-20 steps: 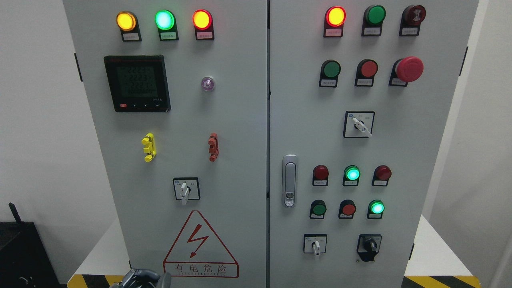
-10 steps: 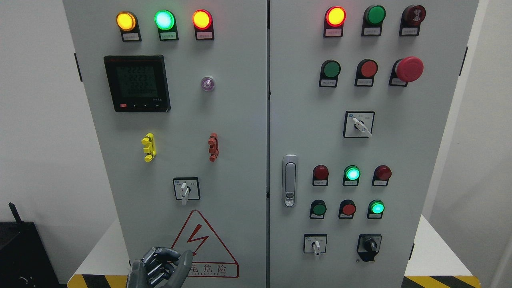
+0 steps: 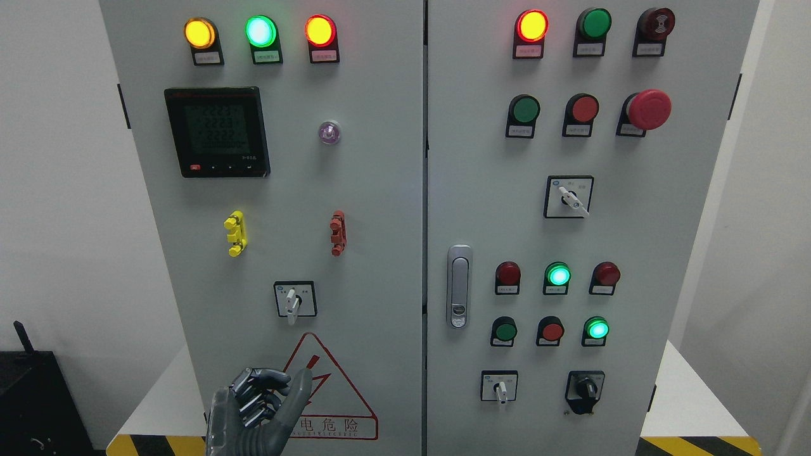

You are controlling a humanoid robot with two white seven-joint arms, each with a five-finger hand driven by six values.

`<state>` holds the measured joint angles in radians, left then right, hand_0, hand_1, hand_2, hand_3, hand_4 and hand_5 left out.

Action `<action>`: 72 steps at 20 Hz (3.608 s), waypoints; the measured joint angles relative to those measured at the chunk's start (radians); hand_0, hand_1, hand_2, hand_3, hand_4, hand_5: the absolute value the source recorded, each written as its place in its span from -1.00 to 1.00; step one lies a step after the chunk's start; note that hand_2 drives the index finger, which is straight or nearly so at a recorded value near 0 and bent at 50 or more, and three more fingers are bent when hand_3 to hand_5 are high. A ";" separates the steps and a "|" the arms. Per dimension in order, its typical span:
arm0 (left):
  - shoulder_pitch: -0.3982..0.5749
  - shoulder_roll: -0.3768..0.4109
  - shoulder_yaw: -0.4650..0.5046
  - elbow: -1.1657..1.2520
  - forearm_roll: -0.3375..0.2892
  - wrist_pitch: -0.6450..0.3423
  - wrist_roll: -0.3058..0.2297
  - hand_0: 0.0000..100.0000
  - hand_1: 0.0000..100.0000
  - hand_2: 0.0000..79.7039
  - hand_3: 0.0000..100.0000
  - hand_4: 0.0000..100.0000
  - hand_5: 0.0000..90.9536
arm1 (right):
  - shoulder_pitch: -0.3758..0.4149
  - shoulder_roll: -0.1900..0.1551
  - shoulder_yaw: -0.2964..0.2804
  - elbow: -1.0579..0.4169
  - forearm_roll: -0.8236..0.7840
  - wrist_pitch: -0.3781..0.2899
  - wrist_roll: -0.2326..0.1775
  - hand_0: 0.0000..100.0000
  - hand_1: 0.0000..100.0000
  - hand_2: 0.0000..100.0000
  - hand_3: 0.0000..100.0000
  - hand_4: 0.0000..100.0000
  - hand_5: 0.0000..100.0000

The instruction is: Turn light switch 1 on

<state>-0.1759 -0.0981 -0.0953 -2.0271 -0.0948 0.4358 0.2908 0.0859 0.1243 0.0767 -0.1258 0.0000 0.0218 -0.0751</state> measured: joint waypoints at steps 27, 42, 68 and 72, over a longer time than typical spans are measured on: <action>-0.132 -0.013 0.043 0.043 -0.041 0.066 0.017 -0.94 0.35 0.37 0.50 0.69 0.84 | 0.000 0.000 0.000 0.000 0.000 0.000 0.000 -1.00 -1.00 -1.00 -1.00 -1.00 -1.00; -0.169 -0.016 0.041 0.064 -0.039 0.092 0.021 -0.89 0.37 0.38 0.51 0.69 0.84 | 0.000 0.000 0.000 0.000 0.000 0.000 0.000 -1.00 -1.00 -1.00 -1.00 -1.00 -1.00; -0.228 -0.017 0.028 0.078 -0.038 0.183 0.037 -0.85 0.37 0.42 0.59 0.75 0.88 | 0.000 0.000 0.000 0.000 0.000 0.000 0.000 -1.00 -1.00 -1.00 -1.00 -1.00 -1.00; -0.229 -0.017 0.027 0.078 -0.039 0.186 0.037 -0.84 0.37 0.43 0.60 0.75 0.88 | 0.000 0.000 0.000 0.000 0.000 0.000 0.000 -1.00 -1.00 -1.00 -1.00 -1.00 -1.00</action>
<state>-0.4053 -0.1146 -0.0683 -1.9488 -0.1341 0.6220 0.3280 0.0859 0.1243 0.0767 -0.1258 0.0000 0.0218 -0.0751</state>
